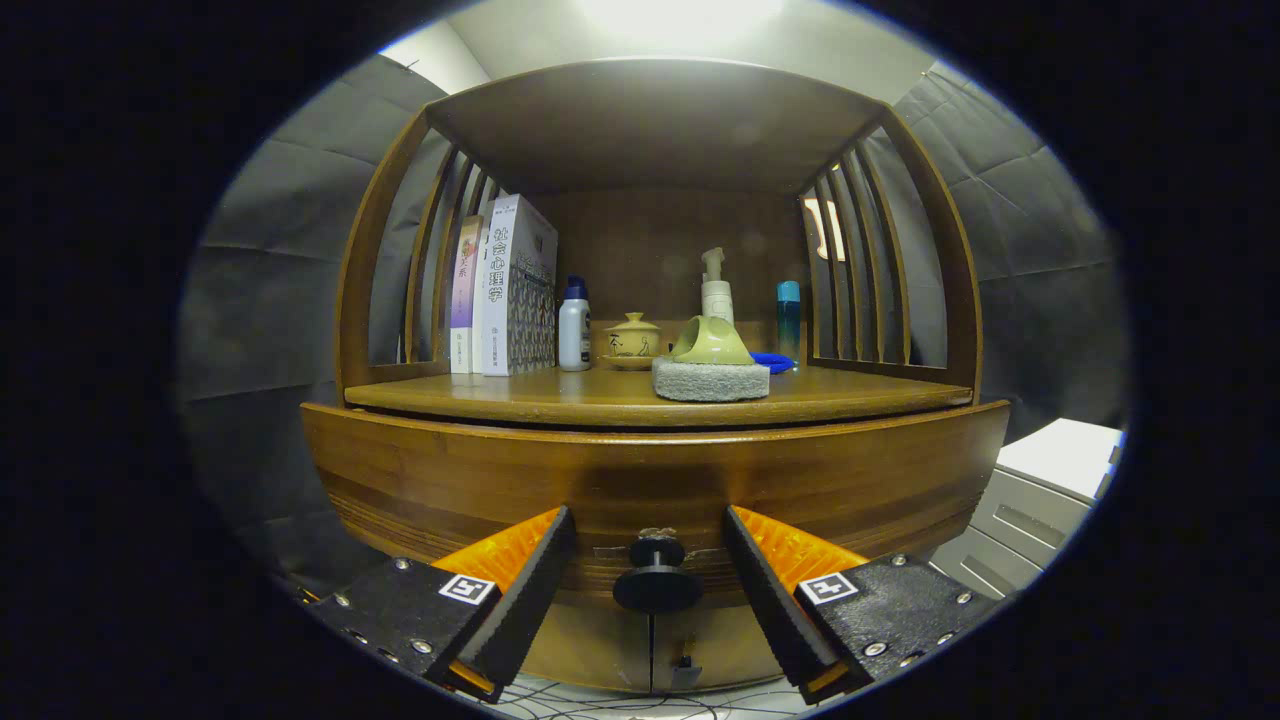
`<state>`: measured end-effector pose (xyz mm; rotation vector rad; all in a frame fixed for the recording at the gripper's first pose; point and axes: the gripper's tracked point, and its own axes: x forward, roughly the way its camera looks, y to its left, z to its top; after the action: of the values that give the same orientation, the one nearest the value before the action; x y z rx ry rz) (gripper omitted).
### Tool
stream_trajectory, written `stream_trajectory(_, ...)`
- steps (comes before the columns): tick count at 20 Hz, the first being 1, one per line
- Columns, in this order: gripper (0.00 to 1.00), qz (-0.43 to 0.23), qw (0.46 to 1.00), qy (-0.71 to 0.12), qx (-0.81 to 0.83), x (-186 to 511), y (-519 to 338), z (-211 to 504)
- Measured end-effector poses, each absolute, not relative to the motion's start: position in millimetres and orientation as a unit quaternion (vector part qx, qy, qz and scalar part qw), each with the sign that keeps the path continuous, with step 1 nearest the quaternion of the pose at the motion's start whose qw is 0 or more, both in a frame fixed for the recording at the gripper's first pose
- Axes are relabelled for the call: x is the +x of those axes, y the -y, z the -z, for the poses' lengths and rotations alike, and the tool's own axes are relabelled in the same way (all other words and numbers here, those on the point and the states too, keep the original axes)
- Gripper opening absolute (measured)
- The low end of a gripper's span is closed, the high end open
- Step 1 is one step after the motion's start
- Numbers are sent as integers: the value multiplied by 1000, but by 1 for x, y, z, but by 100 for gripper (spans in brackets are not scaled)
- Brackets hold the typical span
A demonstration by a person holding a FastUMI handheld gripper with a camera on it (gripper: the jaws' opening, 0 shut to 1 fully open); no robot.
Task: Pull open the drawer, take out the items inside it, and place them on the countertop above the cabinet.
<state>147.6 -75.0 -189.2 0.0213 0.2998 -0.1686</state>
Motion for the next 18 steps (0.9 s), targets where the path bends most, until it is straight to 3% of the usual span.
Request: stream_trajectory(18, 95, 73, 987, -142, -8, 172, 80, 185)
